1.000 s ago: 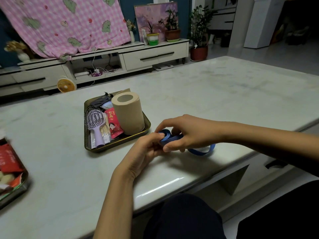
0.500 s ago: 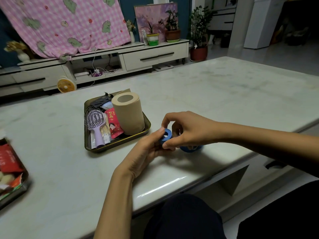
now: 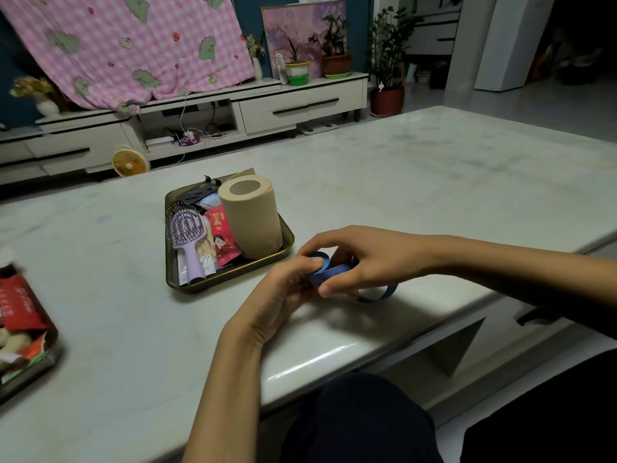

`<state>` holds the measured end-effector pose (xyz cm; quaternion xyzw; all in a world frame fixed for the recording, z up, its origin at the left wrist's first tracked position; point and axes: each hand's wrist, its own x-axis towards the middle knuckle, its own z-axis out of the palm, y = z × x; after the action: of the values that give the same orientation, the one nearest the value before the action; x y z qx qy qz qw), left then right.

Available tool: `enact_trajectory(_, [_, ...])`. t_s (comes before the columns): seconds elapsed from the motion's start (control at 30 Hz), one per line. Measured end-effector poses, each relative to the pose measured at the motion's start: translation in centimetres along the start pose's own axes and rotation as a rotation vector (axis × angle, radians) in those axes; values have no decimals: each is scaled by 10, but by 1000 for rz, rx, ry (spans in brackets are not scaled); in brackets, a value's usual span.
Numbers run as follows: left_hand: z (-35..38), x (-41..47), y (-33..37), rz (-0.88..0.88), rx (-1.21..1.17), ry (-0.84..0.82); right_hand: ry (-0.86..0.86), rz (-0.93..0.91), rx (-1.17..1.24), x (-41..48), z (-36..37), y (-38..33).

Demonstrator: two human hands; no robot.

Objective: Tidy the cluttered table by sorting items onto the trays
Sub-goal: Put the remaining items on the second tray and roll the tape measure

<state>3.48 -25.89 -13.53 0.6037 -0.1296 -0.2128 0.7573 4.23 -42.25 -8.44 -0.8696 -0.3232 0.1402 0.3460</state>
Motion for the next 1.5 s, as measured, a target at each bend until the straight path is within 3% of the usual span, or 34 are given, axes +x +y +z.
enact_trajectory(0.17, [1, -3, 1, 33, 46, -14, -78, 43, 227, -1, -6, 2])
enact_trajectory(0.3, [1, -4, 2, 32, 55, -30, -63, 70, 228, 0, -6, 3])
enact_trajectory(0.6, [1, 1, 2, 14, 72, -18, 264, 23, -222, -1, 1, 3])
enact_trajectory(0.87, [-4, 3, -4, 23, 40, 19, 321, -46, -464, -1, 4, 8])
enact_trajectory(1.17, [-2, 5, 1, 3, -117, 146, 160, 23, -254, 2, -29, 10])
enact_trajectory(1.33, [-2, 5, 0, 12, -120, 169, 218, 67, -304, -3, -59, 23])
enact_trajectory(1.5, [-4, 7, -1, 31, -204, 232, 310, 161, -88, -13, -83, 36])
